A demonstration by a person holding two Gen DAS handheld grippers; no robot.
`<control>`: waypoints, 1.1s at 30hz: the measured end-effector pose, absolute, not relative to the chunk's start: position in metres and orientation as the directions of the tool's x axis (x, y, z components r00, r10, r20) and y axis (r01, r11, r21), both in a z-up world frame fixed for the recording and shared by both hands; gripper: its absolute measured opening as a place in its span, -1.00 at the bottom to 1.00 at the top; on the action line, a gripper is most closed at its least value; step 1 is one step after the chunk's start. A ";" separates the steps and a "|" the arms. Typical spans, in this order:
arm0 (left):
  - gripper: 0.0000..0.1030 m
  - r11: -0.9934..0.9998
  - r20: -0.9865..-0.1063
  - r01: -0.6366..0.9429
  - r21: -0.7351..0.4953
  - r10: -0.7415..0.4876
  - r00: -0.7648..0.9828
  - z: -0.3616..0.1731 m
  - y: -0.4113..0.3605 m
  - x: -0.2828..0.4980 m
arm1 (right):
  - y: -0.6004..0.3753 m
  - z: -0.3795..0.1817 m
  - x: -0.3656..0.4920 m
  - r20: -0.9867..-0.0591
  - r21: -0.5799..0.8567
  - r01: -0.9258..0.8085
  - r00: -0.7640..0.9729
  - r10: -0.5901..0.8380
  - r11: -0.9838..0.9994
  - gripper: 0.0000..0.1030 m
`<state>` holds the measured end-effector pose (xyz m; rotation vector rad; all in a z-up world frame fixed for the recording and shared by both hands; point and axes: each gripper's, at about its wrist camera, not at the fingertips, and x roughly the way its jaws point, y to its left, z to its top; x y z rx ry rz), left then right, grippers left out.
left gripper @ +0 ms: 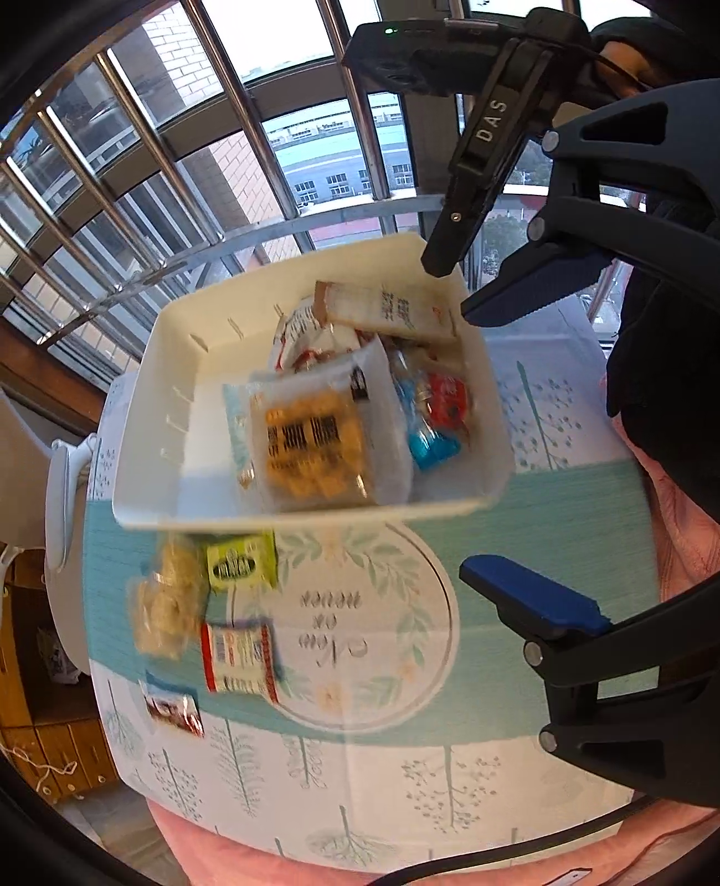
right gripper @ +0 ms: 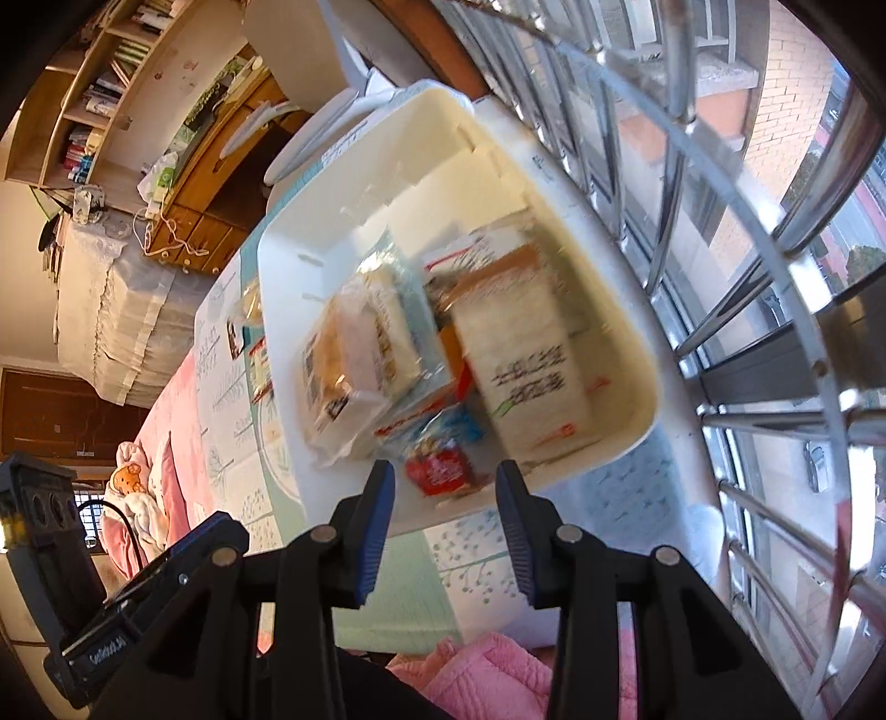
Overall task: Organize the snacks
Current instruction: 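Lower the snack bag and tan wafer into the white tray and open both grippers, then move both open grippers back over the remaining snacks on the table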
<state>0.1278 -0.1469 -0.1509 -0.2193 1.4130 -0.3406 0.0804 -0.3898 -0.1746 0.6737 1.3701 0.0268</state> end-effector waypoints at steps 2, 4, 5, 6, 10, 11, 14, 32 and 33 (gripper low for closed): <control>0.62 0.934 -0.927 0.094 -0.345 -0.355 0.122 -0.150 -0.130 0.124 | -0.376 -0.175 0.081 -0.888 0.458 0.362 0.224 0.401 0.812 -0.25; 0.62 0.936 -0.929 0.082 -0.343 -0.351 0.122 -0.149 -0.111 0.122 | -0.363 -0.175 0.082 -0.888 0.459 0.362 0.219 0.405 0.811 -0.25; 0.62 0.936 -0.929 0.078 -0.343 -0.351 0.121 -0.148 -0.103 0.121 | -0.353 -0.174 0.083 -0.887 0.461 0.362 0.217 0.408 0.810 -0.25; 0.62 0.937 -0.929 0.075 -0.342 -0.349 0.122 -0.147 -0.094 0.121 | -0.346 -0.174 0.083 -0.886 0.462 0.362 0.216 0.409 0.810 -0.25; 0.62 0.942 -0.932 0.072 -0.328 -0.335 0.136 -0.140 -0.057 0.120 | -0.306 -0.173 0.086 -0.881 0.472 0.361 0.209 0.424 0.804 -0.25; 0.62 0.943 -0.932 0.072 -0.326 -0.333 0.141 -0.139 -0.046 0.120 | -0.298 -0.173 0.086 -0.880 0.474 0.360 0.208 0.427 0.803 -0.25; 0.62 0.945 -0.935 0.069 -0.318 -0.325 0.144 -0.138 -0.015 0.120 | -0.268 -0.175 0.087 -0.874 0.486 0.360 0.208 0.439 0.796 -0.25; 0.63 0.938 -0.936 0.082 -0.336 -0.342 0.081 -0.165 0.114 0.163 | -0.134 -0.202 0.085 -0.876 0.481 0.395 0.189 0.443 0.783 -0.25; 0.63 0.939 -0.937 0.084 -0.333 -0.340 0.082 -0.166 0.114 0.167 | -0.129 -0.202 0.085 -0.876 0.482 0.386 0.190 0.443 0.787 -0.26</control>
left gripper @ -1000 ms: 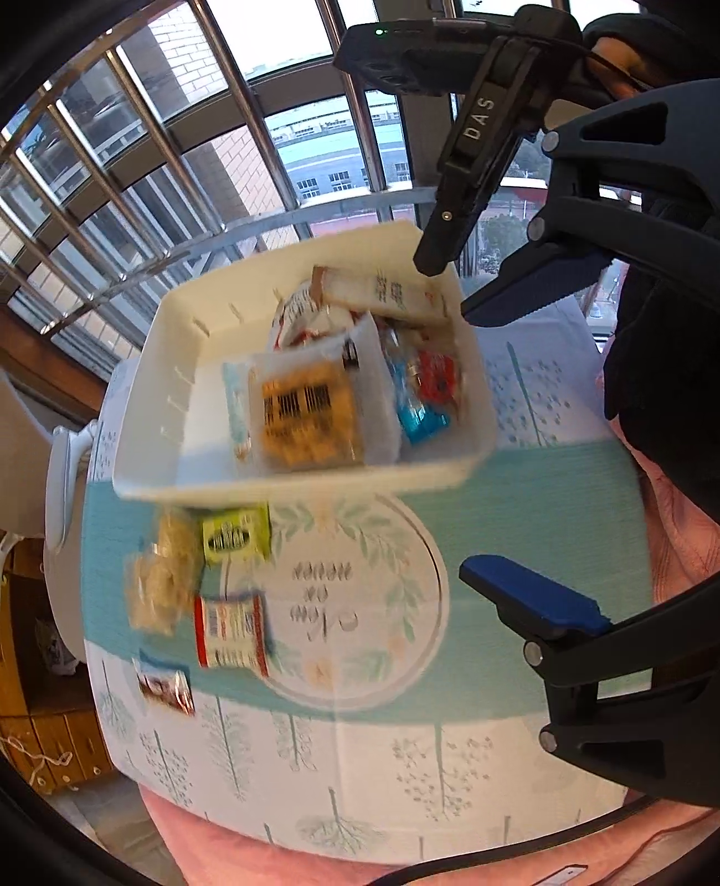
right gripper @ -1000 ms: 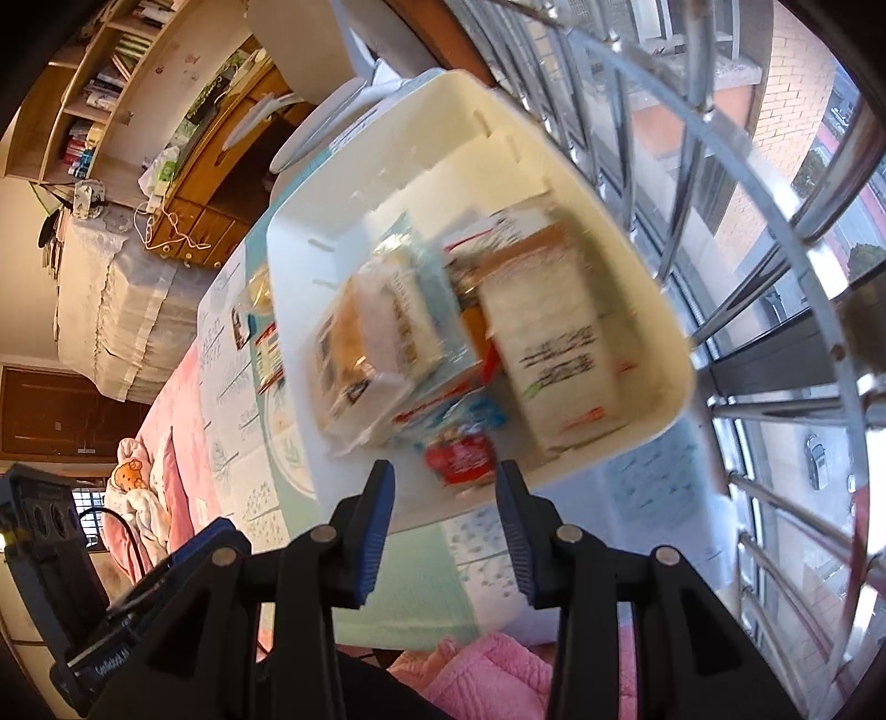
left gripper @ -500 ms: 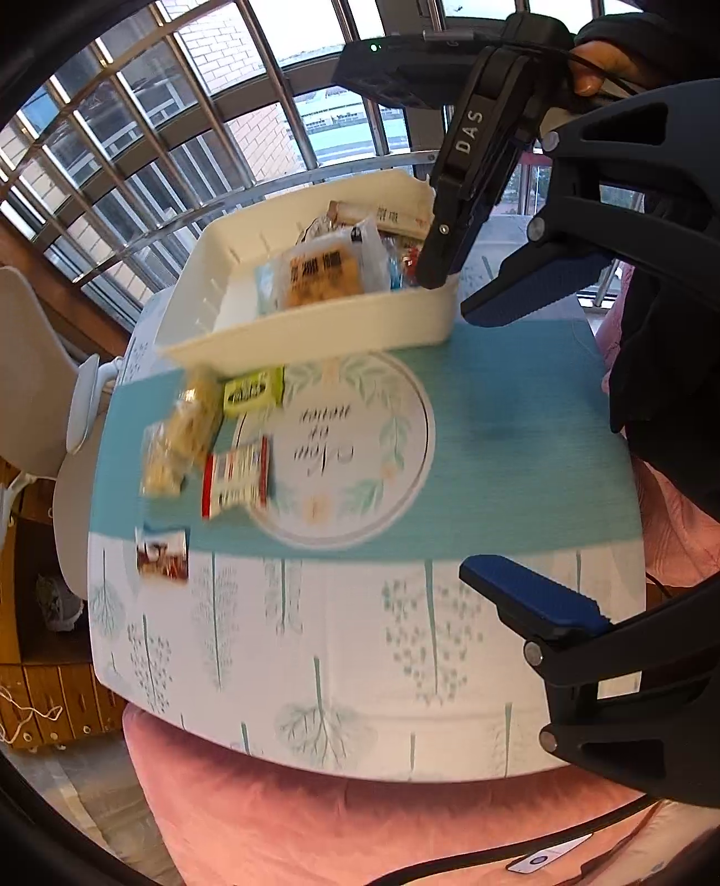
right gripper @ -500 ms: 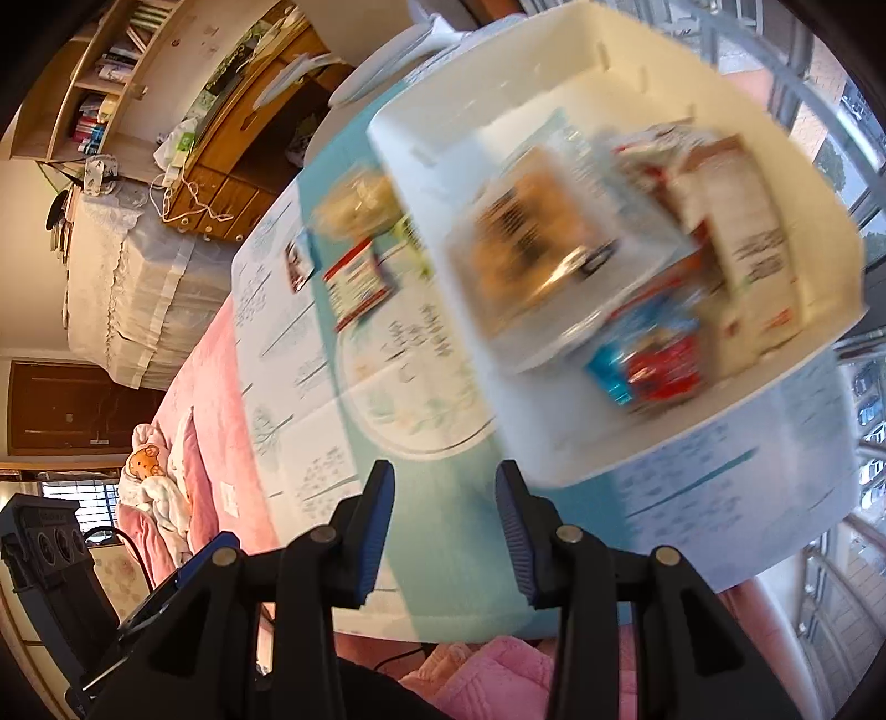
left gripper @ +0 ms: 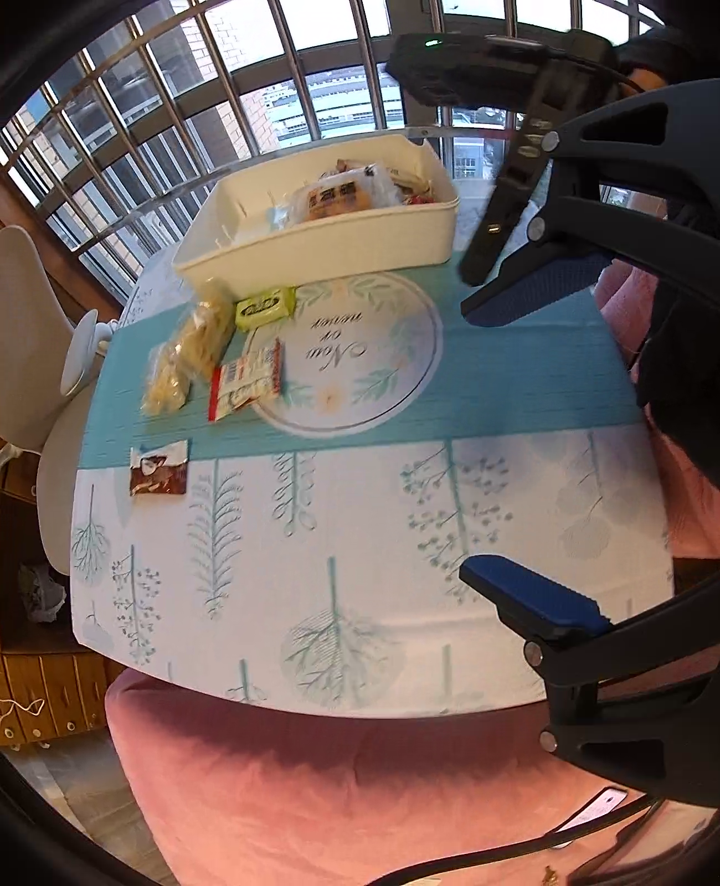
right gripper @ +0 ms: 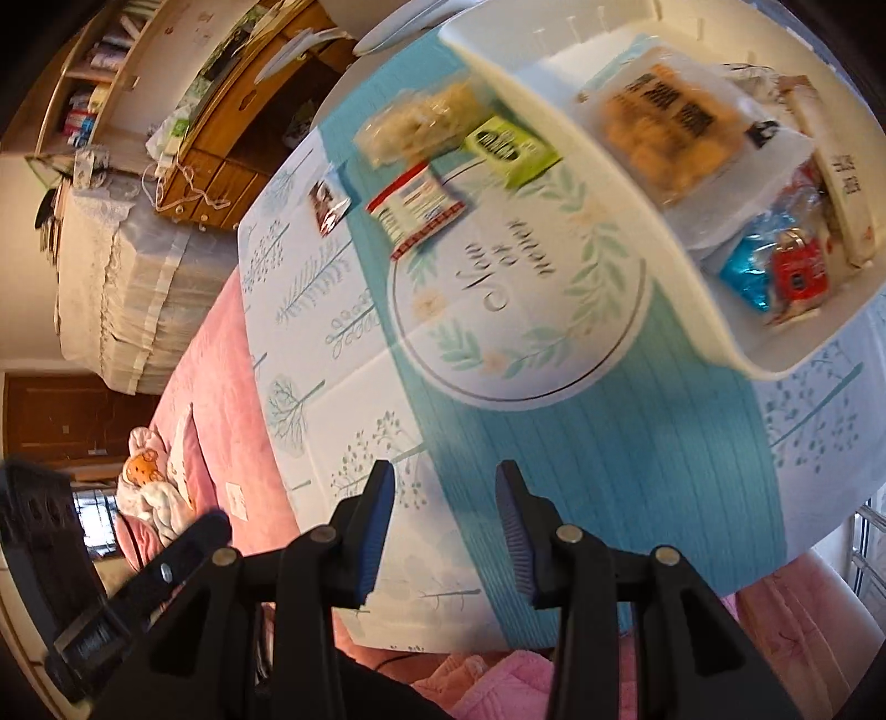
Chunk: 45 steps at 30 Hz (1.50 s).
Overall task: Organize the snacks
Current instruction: 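Move both open grippers back over the remaining snacks on the table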
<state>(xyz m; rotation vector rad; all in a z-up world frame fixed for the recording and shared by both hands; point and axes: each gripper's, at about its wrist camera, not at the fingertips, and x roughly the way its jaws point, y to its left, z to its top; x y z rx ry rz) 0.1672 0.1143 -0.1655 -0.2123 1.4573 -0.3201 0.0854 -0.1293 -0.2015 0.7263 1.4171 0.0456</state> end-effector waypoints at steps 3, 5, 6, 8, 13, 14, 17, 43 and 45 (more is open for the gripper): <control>0.64 0.941 -0.937 0.094 -0.325 -0.334 0.098 -0.165 0.118 0.188 | -0.118 -0.198 0.091 -0.883 0.469 0.338 0.201 0.424 0.816 -0.25; 0.66 0.942 -0.937 0.092 -0.324 -0.333 0.109 -0.165 0.120 0.203 | -0.111 -0.195 0.097 -0.892 0.447 0.296 0.212 0.398 0.844 -0.25; 0.68 0.942 -0.936 0.090 -0.323 -0.332 0.115 -0.165 0.121 0.210 | -0.109 -0.194 0.100 -0.896 0.436 0.273 0.220 0.386 0.857 -0.25; 0.71 0.945 -0.937 0.085 -0.317 -0.326 0.125 -0.165 0.121 0.226 | -0.102 -0.192 0.108 -0.900 0.416 0.222 0.240 0.364 0.882 -0.25; 0.80 0.954 -0.942 0.066 -0.294 -0.301 0.148 -0.169 0.117 0.264 | -0.091 -0.194 0.129 -0.903 0.383 0.145 0.268 0.337 0.912 -0.18; 0.81 0.954 -0.943 0.060 -0.292 -0.298 0.147 -0.172 0.116 0.270 | -0.089 -0.197 0.135 -0.902 0.379 0.133 0.273 0.334 0.916 -0.15; 0.81 0.953 -0.942 0.048 -0.300 -0.304 0.142 -0.181 0.111 0.288 | -0.085 -0.205 0.151 -0.902 0.368 0.124 0.287 0.321 0.922 -0.13; 0.82 0.949 -0.922 -0.037 -0.313 -0.294 0.253 -0.278 0.078 0.411 | -0.089 -0.274 0.228 -0.876 0.144 0.049 0.472 0.104 0.988 0.02; 0.82 0.949 -0.923 -0.036 -0.312 -0.294 0.250 -0.283 0.075 0.415 | -0.089 -0.278 0.231 -0.875 0.134 0.050 0.475 0.094 0.990 0.02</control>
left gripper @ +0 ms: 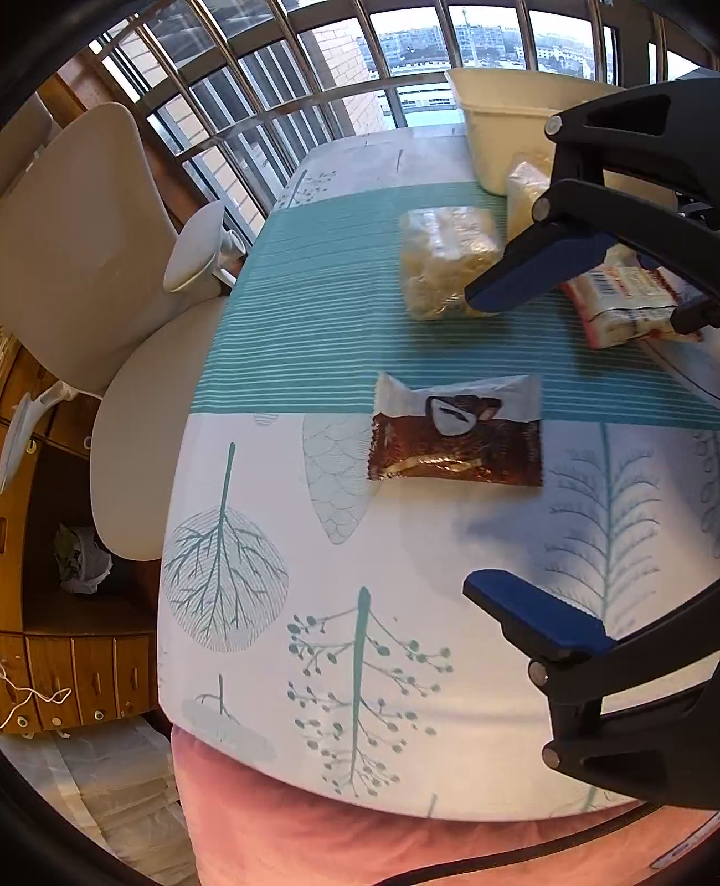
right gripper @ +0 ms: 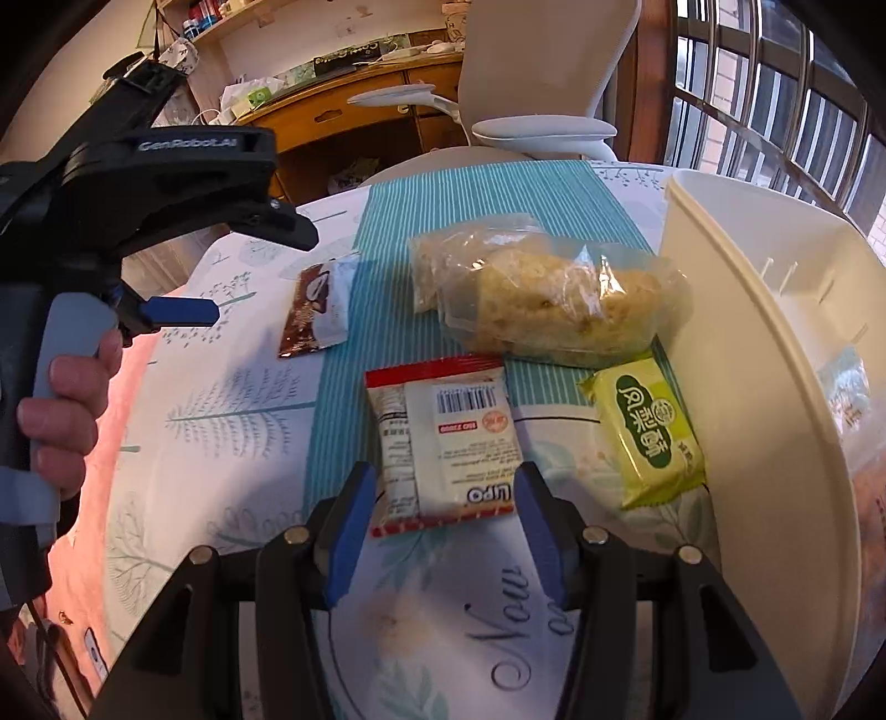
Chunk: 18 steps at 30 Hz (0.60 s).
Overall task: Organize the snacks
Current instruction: 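Move both open grippers back over the remaining snacks on the table, then grasp the brown chocolate packet with the left gripper while the right grasps the LIPO packet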
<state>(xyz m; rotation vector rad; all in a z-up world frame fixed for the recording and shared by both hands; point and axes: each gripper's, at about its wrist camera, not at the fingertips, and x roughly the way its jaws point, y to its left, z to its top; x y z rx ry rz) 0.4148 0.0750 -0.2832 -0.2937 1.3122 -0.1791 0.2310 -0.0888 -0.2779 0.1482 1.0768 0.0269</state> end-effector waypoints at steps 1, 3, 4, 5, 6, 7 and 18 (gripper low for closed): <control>0.82 0.952 -0.925 -0.032 -0.306 -0.289 0.248 -0.286 0.072 0.417 | -0.088 -0.280 0.232 -0.875 0.125 0.050 0.476 0.086 0.991 0.03; 0.78 0.955 -0.927 -0.024 -0.297 -0.282 0.247 -0.289 0.069 0.419 | -0.086 -0.280 0.232 -0.871 0.113 0.044 0.486 0.077 0.993 0.11; 0.74 0.956 -0.929 -0.021 -0.293 -0.279 0.244 -0.291 0.066 0.421 | -0.085 -0.281 0.232 -0.870 0.105 0.042 0.488 0.071 0.994 0.14; 0.71 0.957 -0.929 -0.020 -0.291 -0.278 0.243 -0.293 0.064 0.422 | -0.085 -0.283 0.234 -0.871 0.102 0.039 0.486 0.070 0.994 0.14; 0.66 0.957 -0.930 -0.018 -0.289 -0.276 0.244 -0.294 0.063 0.423 | -0.085 -0.285 0.235 -0.873 0.101 0.038 0.484 0.070 0.994 0.15; 0.62 0.958 -0.930 -0.016 -0.286 -0.274 0.243 -0.296 0.060 0.427 | -0.085 -0.287 0.236 -0.874 0.100 0.037 0.481 0.070 0.994 0.16; 0.09 0.963 -0.940 -0.003 -0.269 -0.261 0.217 -0.306 0.050 0.438 | -0.081 -0.295 0.241 -0.880 0.071 0.015 0.472 0.055 0.997 0.16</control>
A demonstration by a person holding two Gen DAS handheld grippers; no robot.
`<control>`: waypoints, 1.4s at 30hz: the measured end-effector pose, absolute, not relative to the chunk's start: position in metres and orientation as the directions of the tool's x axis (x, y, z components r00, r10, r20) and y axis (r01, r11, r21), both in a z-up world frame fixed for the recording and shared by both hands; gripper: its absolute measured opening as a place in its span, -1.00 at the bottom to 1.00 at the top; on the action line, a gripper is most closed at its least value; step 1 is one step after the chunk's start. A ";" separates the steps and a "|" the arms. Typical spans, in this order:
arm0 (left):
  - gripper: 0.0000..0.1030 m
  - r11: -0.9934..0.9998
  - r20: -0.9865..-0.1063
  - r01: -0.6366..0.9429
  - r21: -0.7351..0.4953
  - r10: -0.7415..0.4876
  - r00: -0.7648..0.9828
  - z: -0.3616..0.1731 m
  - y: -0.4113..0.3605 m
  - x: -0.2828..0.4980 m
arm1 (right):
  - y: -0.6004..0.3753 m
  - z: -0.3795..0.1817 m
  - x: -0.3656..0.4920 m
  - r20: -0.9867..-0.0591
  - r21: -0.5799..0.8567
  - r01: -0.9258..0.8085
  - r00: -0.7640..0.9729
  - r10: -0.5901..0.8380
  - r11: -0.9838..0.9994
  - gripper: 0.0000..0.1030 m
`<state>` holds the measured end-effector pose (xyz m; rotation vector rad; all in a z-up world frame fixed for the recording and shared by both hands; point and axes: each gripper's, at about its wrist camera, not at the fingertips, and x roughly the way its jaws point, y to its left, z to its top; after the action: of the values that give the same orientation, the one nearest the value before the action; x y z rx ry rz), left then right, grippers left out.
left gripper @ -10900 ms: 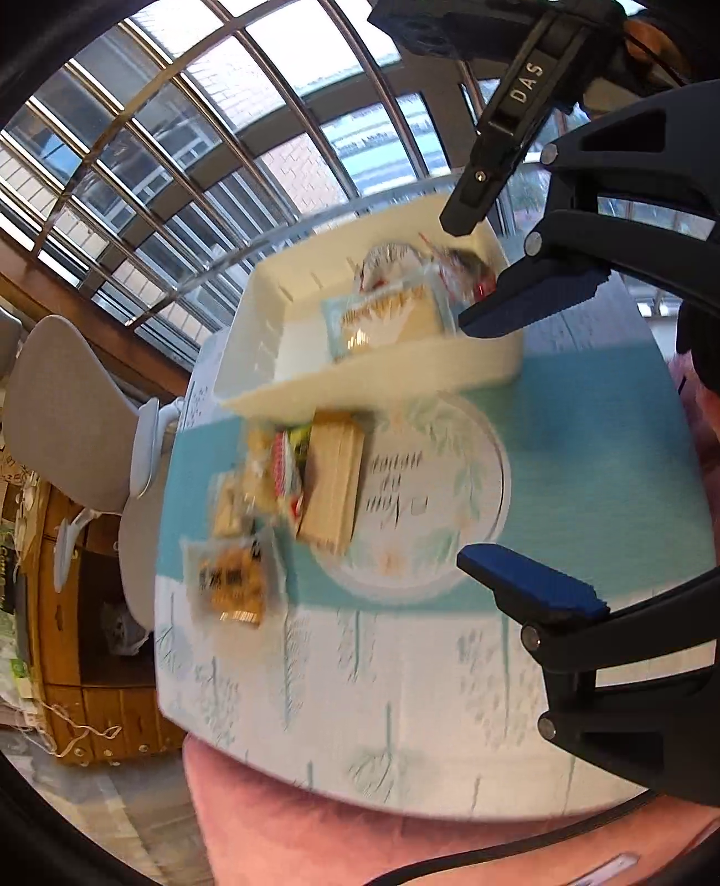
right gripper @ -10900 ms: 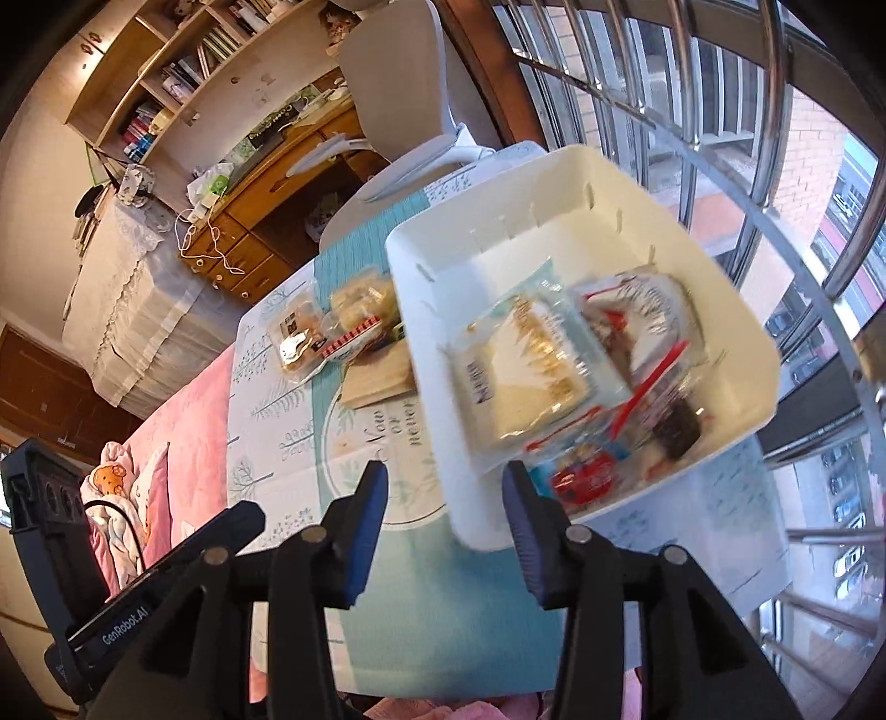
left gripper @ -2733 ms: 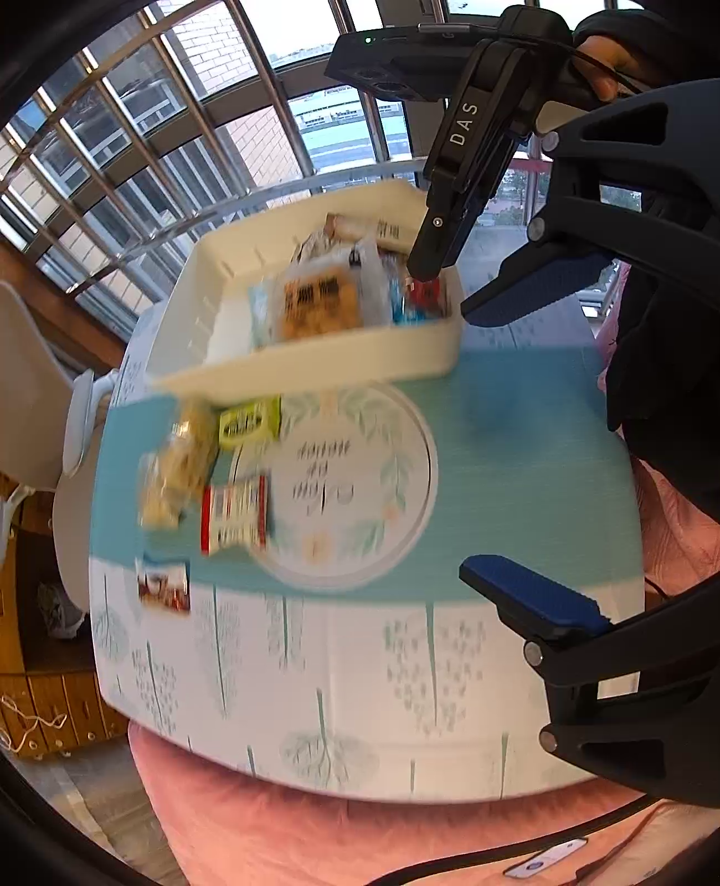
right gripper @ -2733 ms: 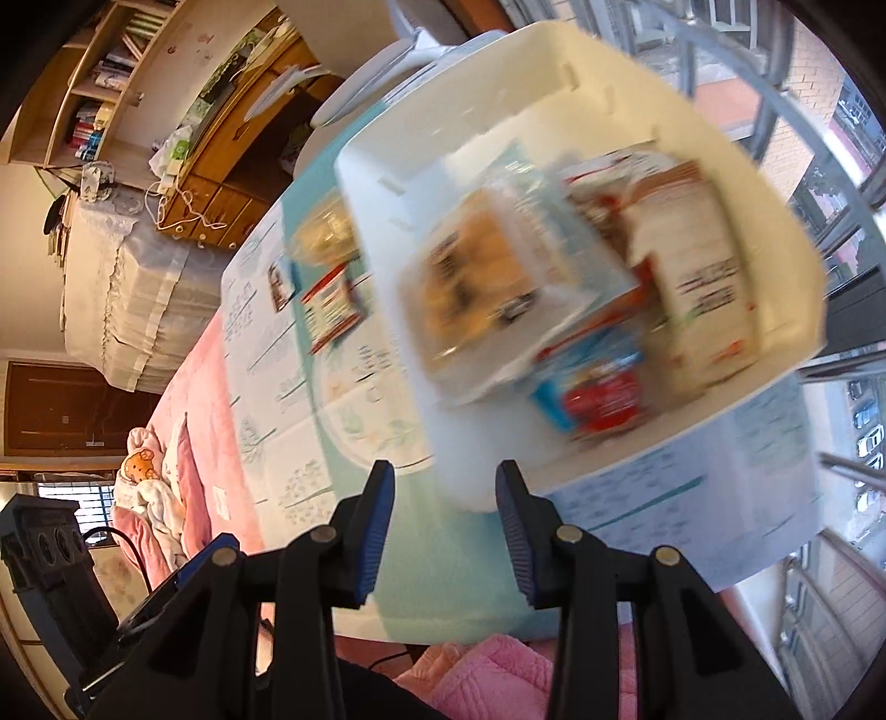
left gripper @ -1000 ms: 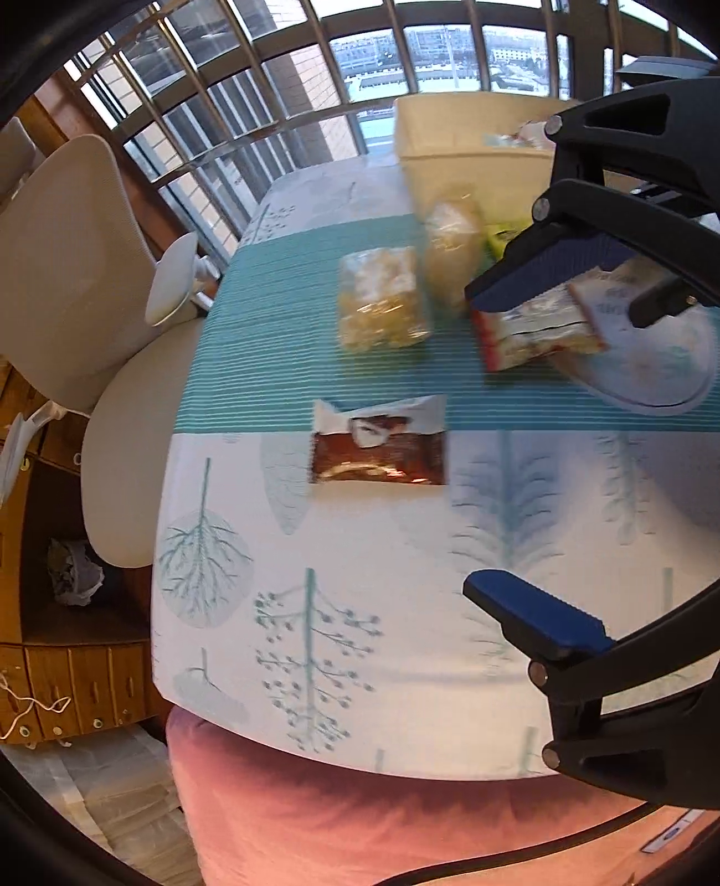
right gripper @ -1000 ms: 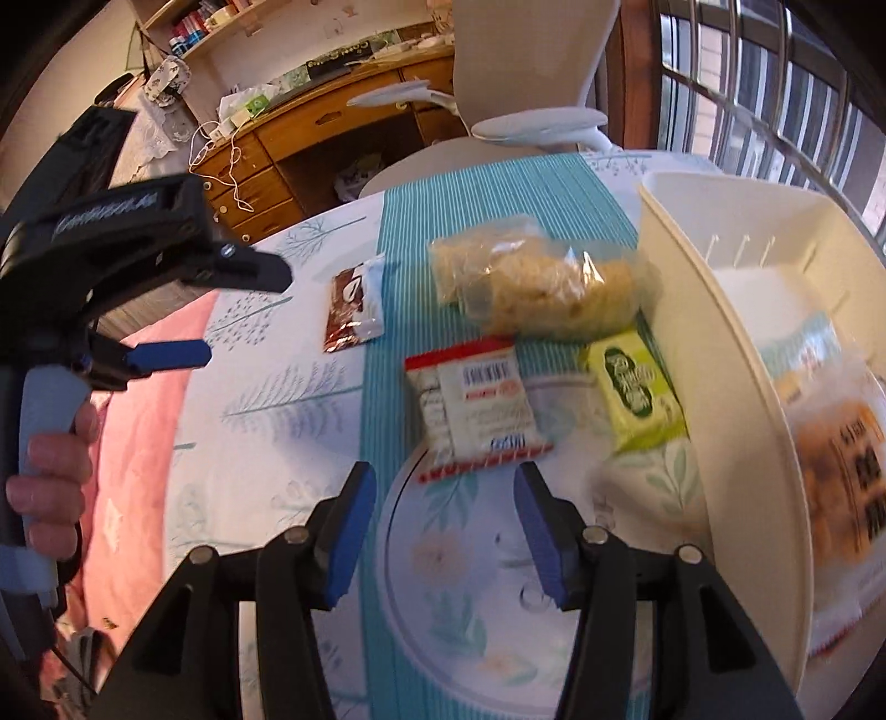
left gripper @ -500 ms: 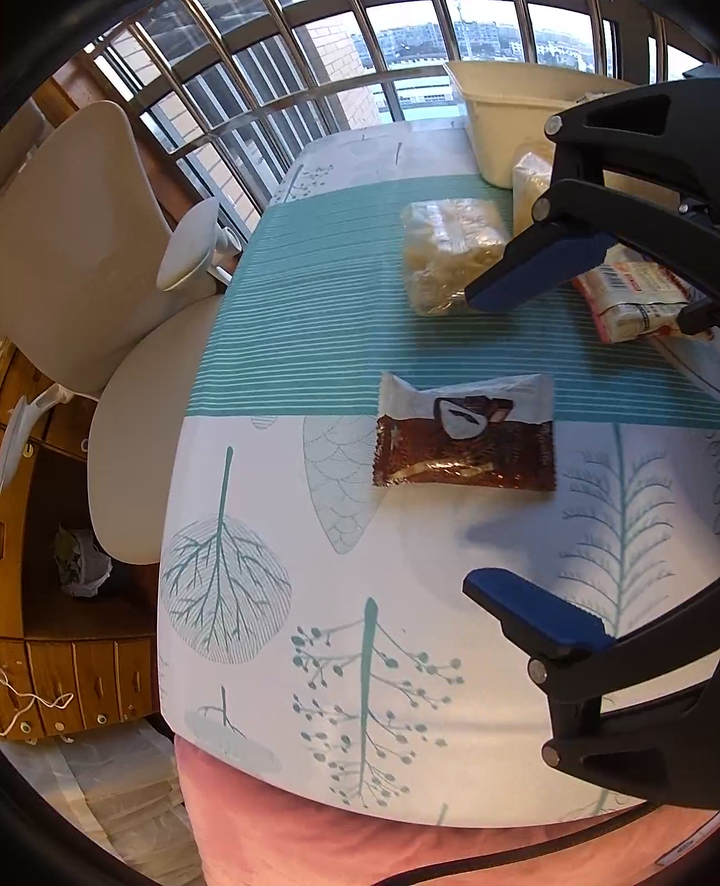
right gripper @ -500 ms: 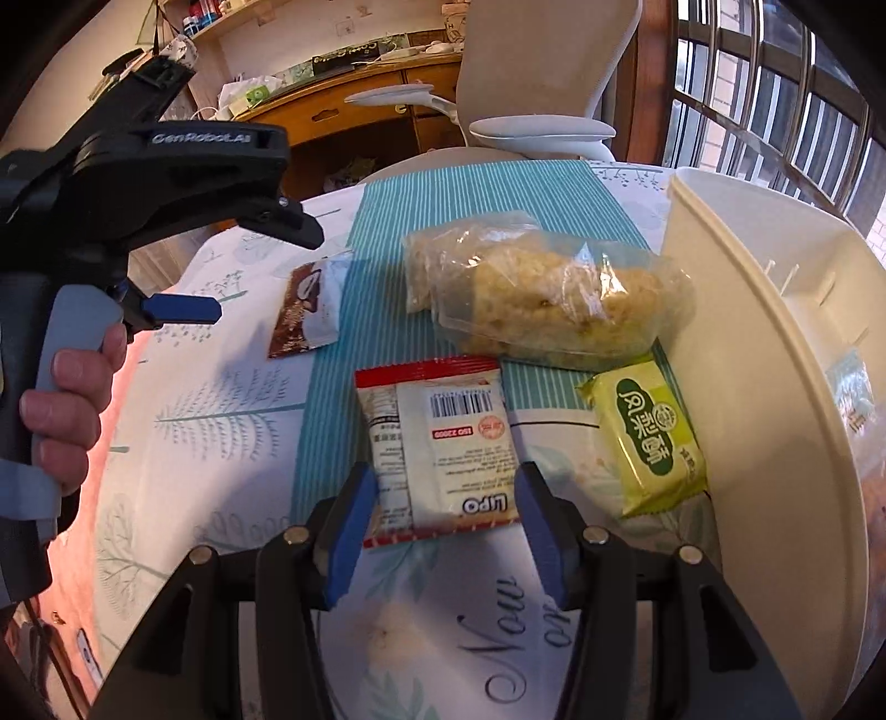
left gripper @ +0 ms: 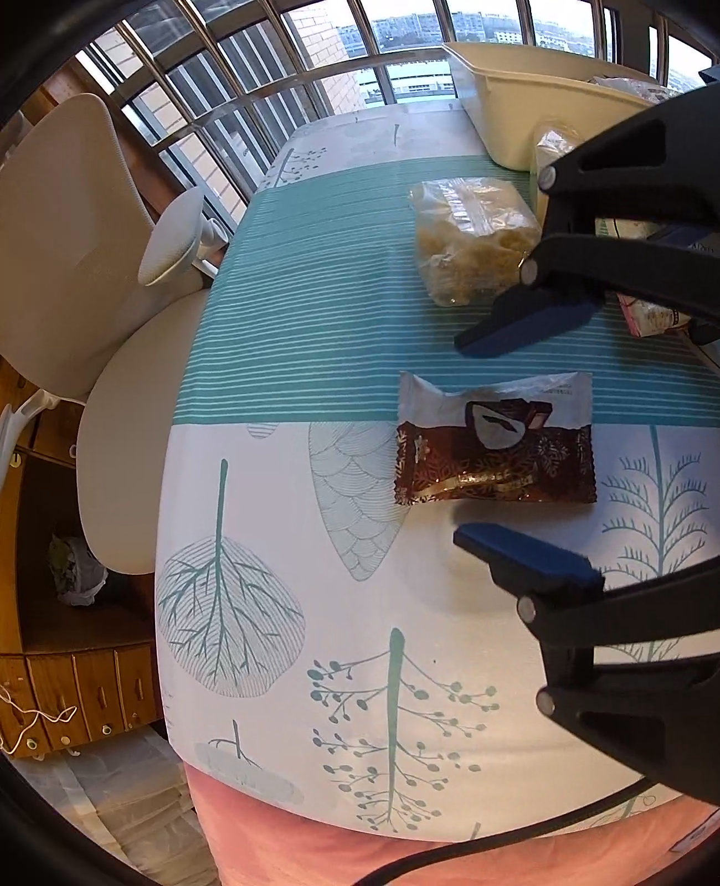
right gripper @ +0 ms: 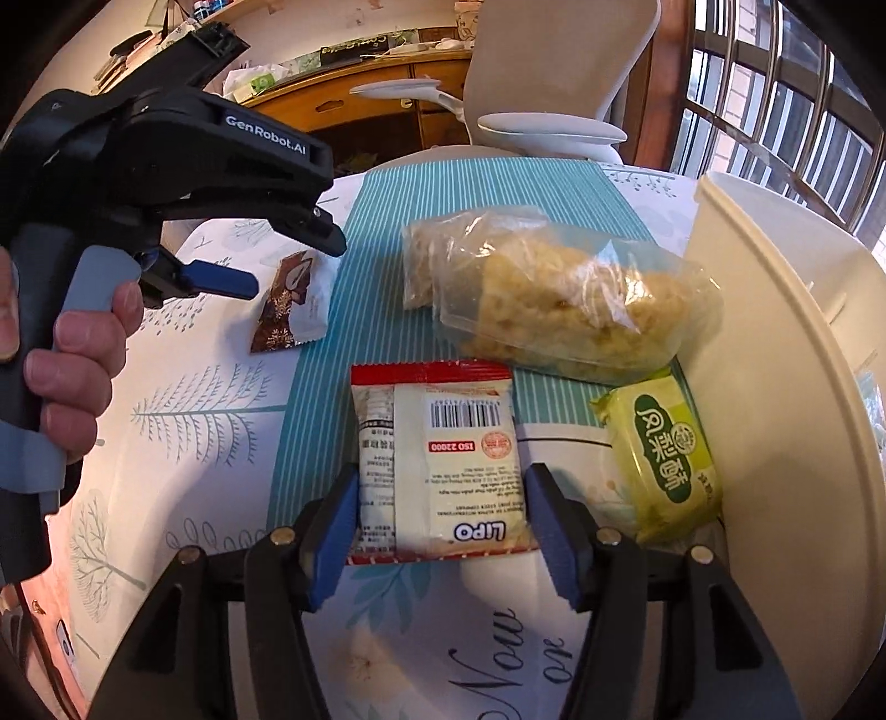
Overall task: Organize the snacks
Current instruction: 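Grasp the brown chocolate packet with the left gripper while the right grasps the LIPO packet, then carry both packets over the white tray and open both grippers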
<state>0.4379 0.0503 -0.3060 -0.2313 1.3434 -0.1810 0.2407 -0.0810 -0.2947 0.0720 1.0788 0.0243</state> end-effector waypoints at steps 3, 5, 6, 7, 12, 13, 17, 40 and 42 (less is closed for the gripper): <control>-0.04 0.966 -0.945 0.000 -0.258 -0.252 0.210 -0.308 0.046 0.438 | -0.078 -0.295 0.242 -0.884 0.041 -0.004 0.466 0.038 0.999 0.15; -0.18 0.967 -0.947 0.000 -0.254 -0.249 0.204 -0.309 0.046 0.437 | -0.077 -0.295 0.242 -0.886 0.030 -0.010 0.462 0.031 1.000 0.12; -0.24 0.966 -0.947 -0.001 -0.259 -0.254 0.198 -0.309 0.045 0.437 | -0.077 -0.295 0.242 -0.887 0.030 -0.011 0.460 0.032 0.999 0.12; -0.27 0.964 -0.945 -0.002 -0.267 -0.261 0.197 -0.310 0.046 0.437 | -0.077 -0.295 0.242 -0.888 0.030 -0.014 0.458 0.033 0.999 0.10; -0.31 0.956 -0.940 -0.028 -0.291 -0.280 0.197 -0.309 0.052 0.431 | -0.076 -0.293 0.242 -0.896 0.023 -0.030 0.442 0.034 0.999 0.01; -0.32 0.954 -0.938 -0.031 -0.297 -0.286 0.198 -0.307 0.054 0.430 | -0.076 -0.293 0.243 -0.898 0.026 -0.031 0.438 0.037 0.999 0.00; -0.32 0.950 -0.929 -0.015 -0.311 -0.301 0.215 -0.290 0.056 0.425 | -0.077 -0.287 0.240 -0.901 0.020 -0.014 0.434 0.024 1.000 -0.03; -0.32 0.916 -0.885 0.130 -0.380 -0.401 0.237 -0.171 0.086 0.287 | -0.060 -0.175 0.163 -0.822 0.015 0.030 0.570 -0.005 0.999 -0.03; -0.32 0.912 -0.883 0.150 -0.381 -0.408 0.231 -0.164 0.086 0.271 | -0.062 -0.167 0.153 -0.821 0.027 0.035 0.571 0.002 0.999 -0.03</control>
<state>0.2712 0.0856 -0.1641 -0.2346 1.2840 -0.3881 0.1527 -0.0616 -0.1666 0.0417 0.9624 -0.0197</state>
